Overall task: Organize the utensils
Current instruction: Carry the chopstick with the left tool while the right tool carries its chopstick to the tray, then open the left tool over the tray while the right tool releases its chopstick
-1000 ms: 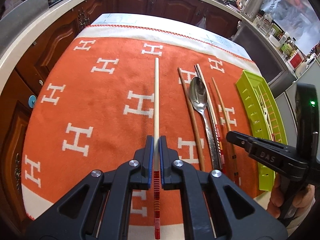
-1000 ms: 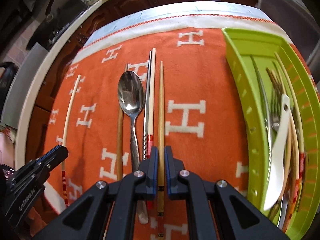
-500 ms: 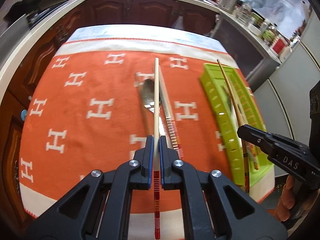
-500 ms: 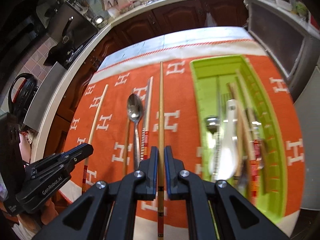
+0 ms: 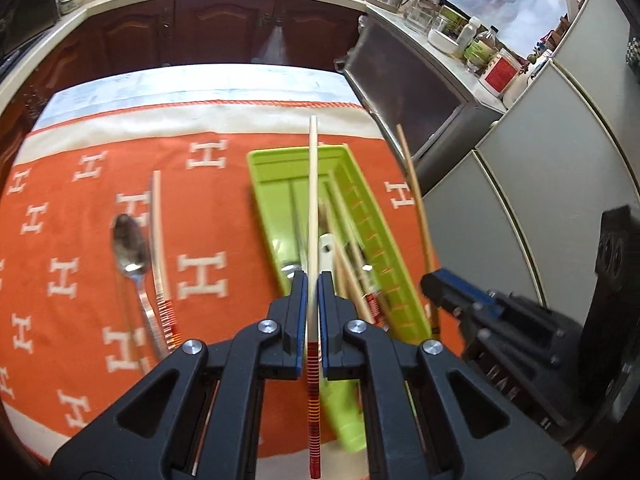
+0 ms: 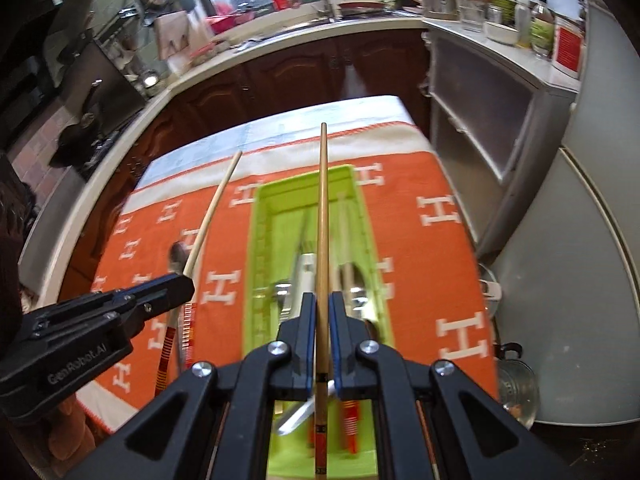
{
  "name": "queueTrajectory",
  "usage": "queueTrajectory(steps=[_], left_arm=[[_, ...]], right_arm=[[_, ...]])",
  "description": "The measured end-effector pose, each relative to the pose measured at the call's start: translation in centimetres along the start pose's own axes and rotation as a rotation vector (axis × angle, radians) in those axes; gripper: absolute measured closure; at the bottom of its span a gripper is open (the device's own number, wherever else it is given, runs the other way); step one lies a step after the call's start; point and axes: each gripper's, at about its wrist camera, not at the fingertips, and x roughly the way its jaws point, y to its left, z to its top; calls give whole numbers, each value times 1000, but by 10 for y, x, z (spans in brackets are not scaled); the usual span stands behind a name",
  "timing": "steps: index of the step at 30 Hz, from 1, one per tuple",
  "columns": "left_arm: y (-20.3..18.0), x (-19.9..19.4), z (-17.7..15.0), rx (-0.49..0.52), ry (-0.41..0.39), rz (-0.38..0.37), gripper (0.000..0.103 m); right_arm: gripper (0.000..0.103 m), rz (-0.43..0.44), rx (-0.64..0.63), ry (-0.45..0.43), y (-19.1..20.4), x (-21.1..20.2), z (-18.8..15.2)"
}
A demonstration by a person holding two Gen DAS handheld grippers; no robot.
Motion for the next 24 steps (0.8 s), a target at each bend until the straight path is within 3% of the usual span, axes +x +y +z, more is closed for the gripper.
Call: queueTrajectory(steps=[11,17,20,24], left_arm=[[-6,69,10,-59,99,10,100],[-1,74,5,-39,119,36,99],[2,67,5,-27,115,52,89],[7,46,1,-12,77,107,56]], right_arm=[[96,-15,-51,86,-7,41,-2],[96,-15,-38,106,-9,46,-4],[96,1,-17,110,-10,46,-4],[96,23,7,114,-8,42,-9]])
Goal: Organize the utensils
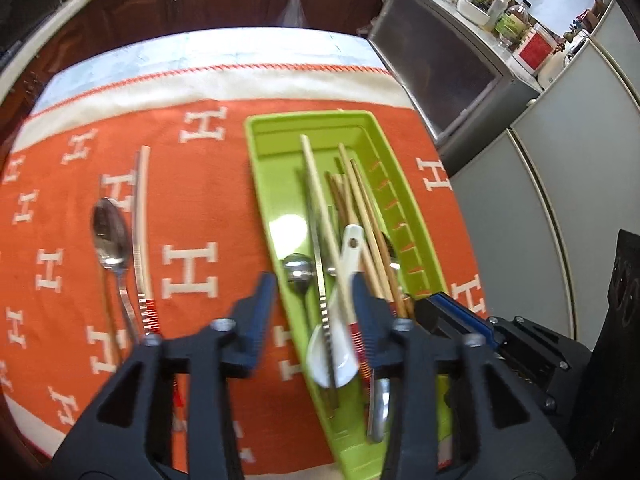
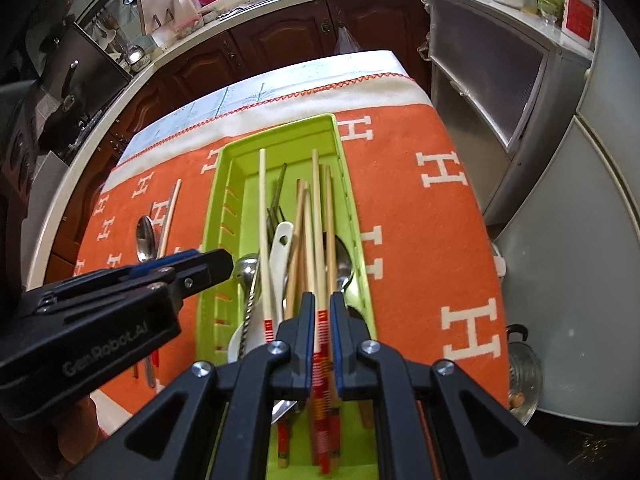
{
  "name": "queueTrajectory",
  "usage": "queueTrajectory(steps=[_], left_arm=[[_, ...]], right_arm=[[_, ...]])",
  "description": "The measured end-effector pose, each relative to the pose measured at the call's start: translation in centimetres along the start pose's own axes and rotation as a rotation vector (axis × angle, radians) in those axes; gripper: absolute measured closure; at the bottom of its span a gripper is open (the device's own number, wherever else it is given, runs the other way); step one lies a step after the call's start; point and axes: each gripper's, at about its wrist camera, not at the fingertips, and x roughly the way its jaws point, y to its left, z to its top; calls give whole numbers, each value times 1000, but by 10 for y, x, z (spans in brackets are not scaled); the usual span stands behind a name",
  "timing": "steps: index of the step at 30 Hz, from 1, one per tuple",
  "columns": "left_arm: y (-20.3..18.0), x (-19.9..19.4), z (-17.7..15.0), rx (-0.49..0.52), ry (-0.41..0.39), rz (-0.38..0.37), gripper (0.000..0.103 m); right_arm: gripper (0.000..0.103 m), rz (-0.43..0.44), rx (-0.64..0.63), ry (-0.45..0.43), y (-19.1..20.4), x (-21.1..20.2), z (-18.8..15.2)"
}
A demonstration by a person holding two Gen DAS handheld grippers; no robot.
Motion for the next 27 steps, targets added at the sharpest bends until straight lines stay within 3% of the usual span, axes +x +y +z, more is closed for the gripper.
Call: queueTrajectory(steps=[14,27], left_arm=[[52,-91,-46,42,-186,259,41],[130,-163,-108,-50,-278,322,39]], right_arm=[[96,19,40,9,30,-25,-31],[96,48,43,-30,85,-55,-63]])
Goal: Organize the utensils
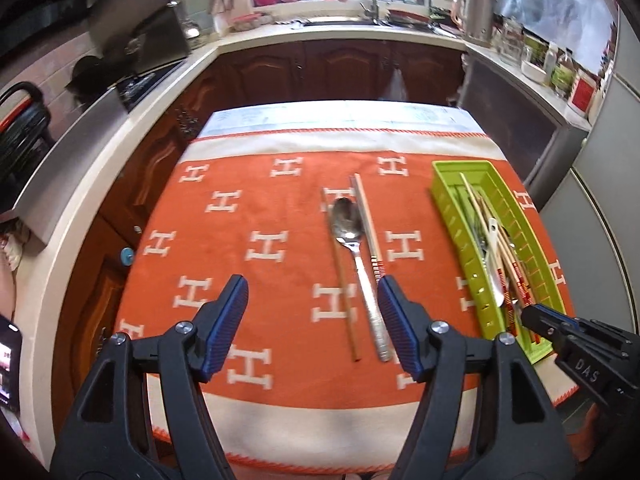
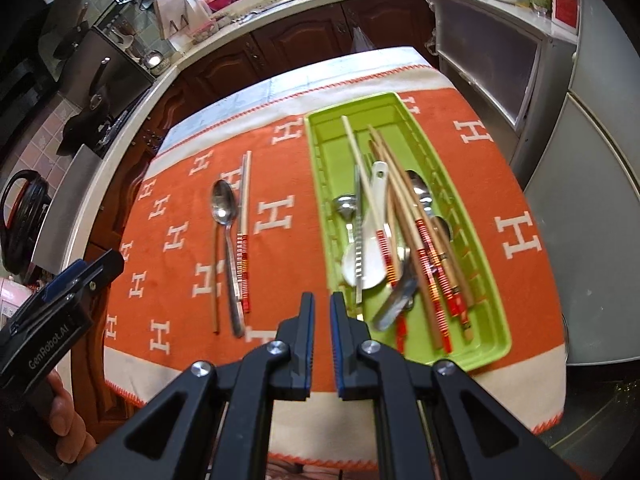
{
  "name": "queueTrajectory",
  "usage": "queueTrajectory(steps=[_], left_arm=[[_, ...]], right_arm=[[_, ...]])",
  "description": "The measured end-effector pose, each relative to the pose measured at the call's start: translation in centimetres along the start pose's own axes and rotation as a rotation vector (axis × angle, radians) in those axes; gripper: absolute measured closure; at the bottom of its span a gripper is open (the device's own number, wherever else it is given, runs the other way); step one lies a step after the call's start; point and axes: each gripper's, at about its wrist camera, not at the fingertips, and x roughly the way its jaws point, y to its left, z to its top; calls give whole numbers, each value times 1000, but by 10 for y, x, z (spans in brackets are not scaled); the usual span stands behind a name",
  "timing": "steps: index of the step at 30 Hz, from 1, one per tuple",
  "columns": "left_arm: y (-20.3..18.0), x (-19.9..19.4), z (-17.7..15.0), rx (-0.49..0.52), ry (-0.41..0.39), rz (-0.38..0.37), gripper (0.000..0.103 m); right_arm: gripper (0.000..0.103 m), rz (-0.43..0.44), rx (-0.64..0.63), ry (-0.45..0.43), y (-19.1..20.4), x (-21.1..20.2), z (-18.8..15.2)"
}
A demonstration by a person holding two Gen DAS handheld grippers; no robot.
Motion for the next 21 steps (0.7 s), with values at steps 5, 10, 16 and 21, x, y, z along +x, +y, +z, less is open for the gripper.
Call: queueTrajectory(steps=[5,10,16,21], left_arm=[[36,-14,-5,-51,-26,7,39],[60,-24,-5,-77,-49,22,39],[73,-26,1,-70,-49,18,39],[78,-24,11,-79,-52,15,39]], right_arm=[[96,-11,-28,-88,26,-17,-4],[80,3,-75,-142,54,-27,-3],[79,48,-121,-145,78,-31,0],[79,73,-128,-101,90,-23,13]])
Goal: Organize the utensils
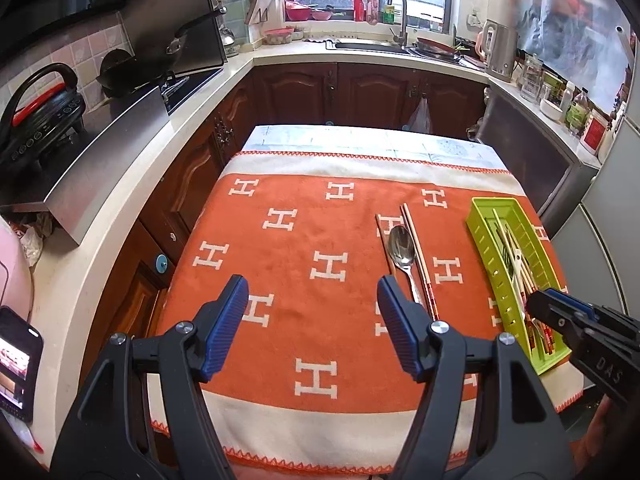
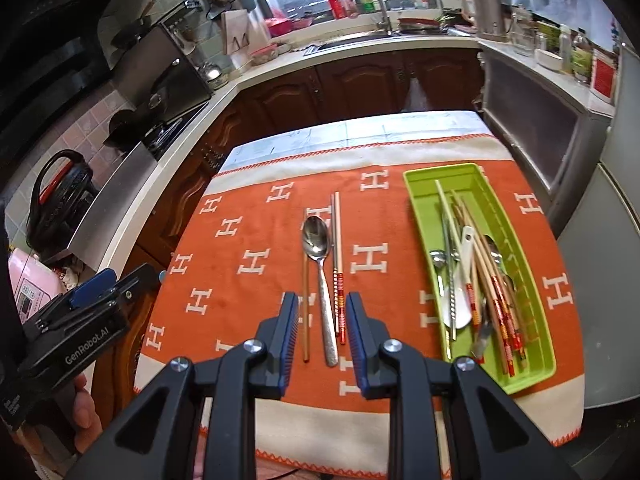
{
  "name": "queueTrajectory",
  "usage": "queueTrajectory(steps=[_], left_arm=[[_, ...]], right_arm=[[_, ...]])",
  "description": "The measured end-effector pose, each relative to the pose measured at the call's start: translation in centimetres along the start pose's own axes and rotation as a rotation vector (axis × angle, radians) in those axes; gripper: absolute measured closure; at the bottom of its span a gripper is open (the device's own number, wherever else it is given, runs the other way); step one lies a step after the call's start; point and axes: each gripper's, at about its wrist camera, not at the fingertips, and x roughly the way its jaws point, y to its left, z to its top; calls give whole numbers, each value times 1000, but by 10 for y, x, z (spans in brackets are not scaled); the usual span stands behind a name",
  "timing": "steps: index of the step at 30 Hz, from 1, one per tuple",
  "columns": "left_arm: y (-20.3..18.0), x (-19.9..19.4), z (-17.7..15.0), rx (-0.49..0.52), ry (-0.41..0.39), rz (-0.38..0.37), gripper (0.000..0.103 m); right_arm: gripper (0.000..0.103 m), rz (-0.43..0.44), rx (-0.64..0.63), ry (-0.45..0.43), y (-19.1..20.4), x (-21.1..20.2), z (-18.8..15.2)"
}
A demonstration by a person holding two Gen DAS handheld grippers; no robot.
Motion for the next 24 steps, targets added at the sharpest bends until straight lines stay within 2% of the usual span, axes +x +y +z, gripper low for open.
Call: queueTrajectory(steps=[5,10,16,24], left_arm=[[1,8,14,-8,27,-37,39],[-13,33,24,19,84,-95,39],[-37,94,20,36,196,-134,39],[-68,178,-6,65,342,-154,39]], right_arm=[[79,5,6,42,3,16,16],[79,-2,-8,72,3,32,26],[79,15,-6,114,-10,67,33],[79,32,56,193,-41,110,32]])
